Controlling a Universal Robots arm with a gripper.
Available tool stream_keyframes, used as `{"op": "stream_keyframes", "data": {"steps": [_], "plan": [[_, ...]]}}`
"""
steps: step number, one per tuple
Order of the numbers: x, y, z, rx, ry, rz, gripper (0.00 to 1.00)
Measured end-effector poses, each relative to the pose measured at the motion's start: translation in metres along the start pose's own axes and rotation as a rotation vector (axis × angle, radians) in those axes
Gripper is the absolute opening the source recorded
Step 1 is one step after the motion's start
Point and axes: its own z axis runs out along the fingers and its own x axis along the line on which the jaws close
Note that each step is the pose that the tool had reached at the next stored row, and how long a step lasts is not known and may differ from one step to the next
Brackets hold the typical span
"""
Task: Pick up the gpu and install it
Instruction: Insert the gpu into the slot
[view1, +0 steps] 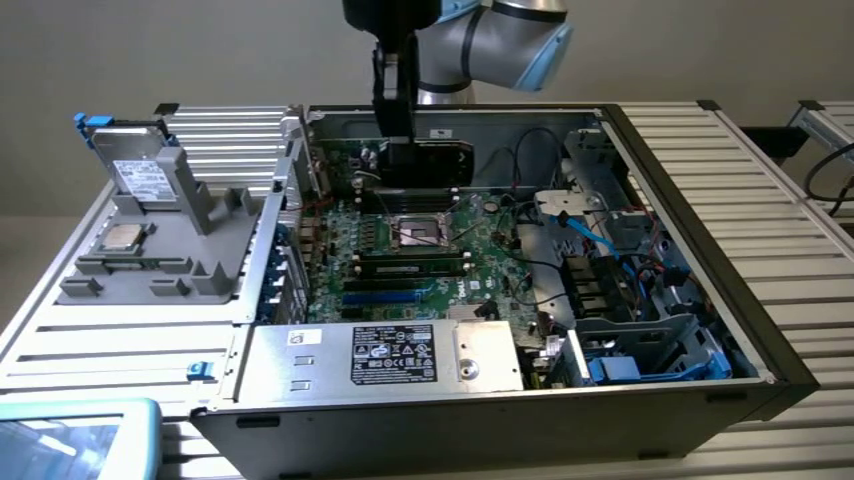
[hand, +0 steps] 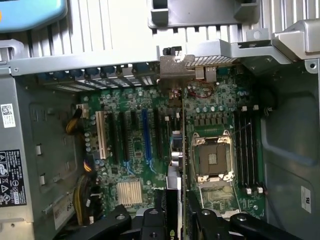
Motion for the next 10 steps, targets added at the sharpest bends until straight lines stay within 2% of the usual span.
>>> {"op": "stream_keyframes", "data": {"steps": [4,10], "plan": [[0.013,-0.0010,0.0075,-0.0001,-0.0011,0.002,0.27],[0.015,-0.0007,0.0184,-0.0002,-0.0011,0.003,0.27]]}}
